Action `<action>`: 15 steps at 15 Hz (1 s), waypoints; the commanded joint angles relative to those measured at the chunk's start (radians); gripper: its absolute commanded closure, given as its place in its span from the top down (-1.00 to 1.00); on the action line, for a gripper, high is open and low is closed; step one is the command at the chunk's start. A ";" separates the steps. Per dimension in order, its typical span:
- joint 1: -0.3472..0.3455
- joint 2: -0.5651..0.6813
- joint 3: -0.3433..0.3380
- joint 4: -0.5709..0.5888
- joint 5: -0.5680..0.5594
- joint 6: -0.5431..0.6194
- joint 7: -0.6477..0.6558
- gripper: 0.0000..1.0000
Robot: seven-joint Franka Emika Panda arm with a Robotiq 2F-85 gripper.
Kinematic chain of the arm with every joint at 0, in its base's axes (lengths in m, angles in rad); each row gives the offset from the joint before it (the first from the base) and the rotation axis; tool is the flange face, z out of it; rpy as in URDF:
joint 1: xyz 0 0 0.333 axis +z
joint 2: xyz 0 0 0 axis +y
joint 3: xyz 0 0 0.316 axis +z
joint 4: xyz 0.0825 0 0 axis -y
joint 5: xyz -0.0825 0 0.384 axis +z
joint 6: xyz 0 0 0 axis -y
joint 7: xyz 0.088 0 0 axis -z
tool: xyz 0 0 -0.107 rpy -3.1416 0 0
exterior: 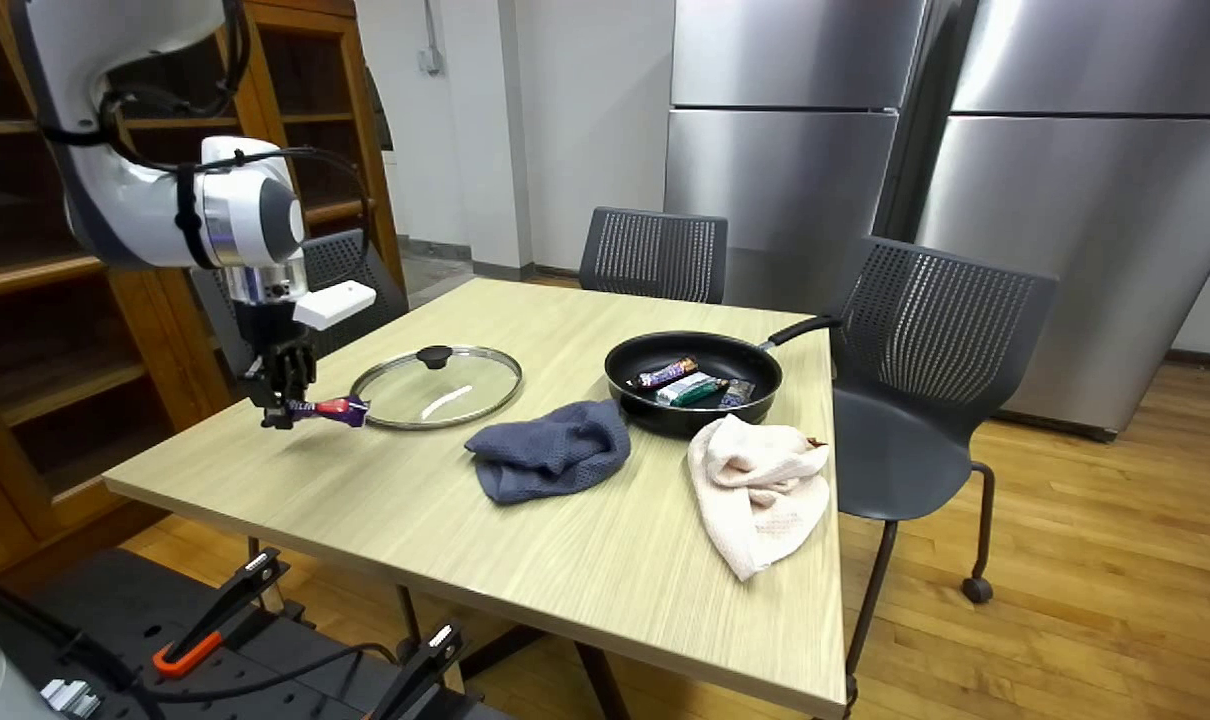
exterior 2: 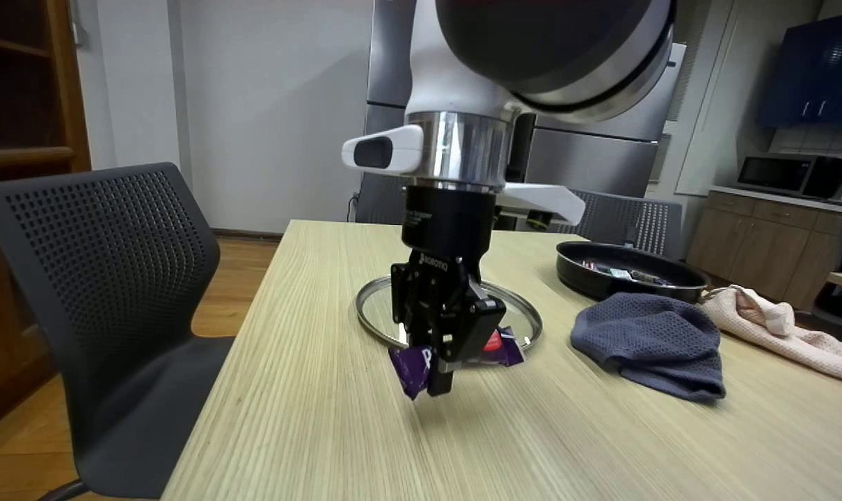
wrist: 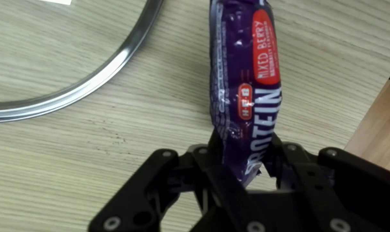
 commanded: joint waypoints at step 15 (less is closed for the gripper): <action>-0.272 -0.218 -0.094 -0.027 0.337 -0.028 -0.206 -0.85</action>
